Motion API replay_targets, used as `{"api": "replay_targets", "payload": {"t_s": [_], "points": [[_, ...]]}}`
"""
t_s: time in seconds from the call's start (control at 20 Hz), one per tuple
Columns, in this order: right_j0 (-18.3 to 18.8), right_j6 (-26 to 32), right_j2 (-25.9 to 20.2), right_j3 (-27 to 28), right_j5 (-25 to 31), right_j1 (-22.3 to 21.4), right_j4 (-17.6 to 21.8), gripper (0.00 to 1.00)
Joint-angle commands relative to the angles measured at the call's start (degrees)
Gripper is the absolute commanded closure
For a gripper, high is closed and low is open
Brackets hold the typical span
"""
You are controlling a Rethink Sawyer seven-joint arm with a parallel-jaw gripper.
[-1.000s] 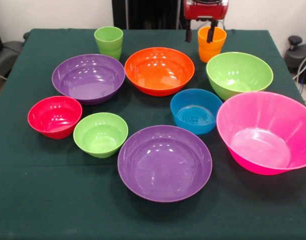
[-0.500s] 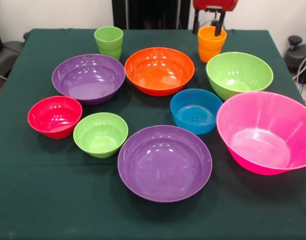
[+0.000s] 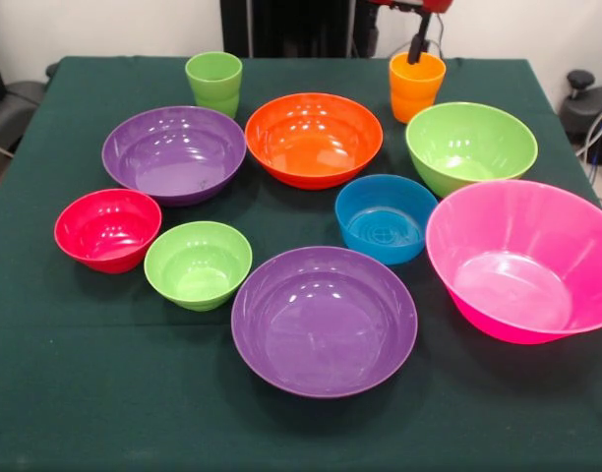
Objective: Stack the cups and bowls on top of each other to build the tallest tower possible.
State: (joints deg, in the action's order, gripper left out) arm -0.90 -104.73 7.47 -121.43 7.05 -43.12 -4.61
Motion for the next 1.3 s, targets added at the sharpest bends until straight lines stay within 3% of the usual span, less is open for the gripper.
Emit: {"api": "replay_targets", "payload": {"t_s": [0.05, 0.35, 0.65, 0.8, 1.05, 1.15, 1.3], "points": [[3.15, -4.33, -5.08, 5.93, 3.75, 5.27, 1.17, 0.00], [5.41, -5.49, -7.89, 4.92, 0.95, 4.68, 1.11, 0.00], [4.61, -1.80, -7.26, 8.18, 6.24, 7.09, 3.00, 0.00], [1.19, -2.87, -4.28, 9.02, 6.74, 6.47, 2.95, 0.00], [-0.90, -7.12, -4.08, 8.36, 5.55, 6.76, -0.17, 0.00], [-1.64, -7.45, -4.22, 9.14, 8.09, 6.92, -1.05, 0.00], [-3.68, -9.37, -2.57, 10.54, 5.39, 8.54, -2.25, 0.00]]}}
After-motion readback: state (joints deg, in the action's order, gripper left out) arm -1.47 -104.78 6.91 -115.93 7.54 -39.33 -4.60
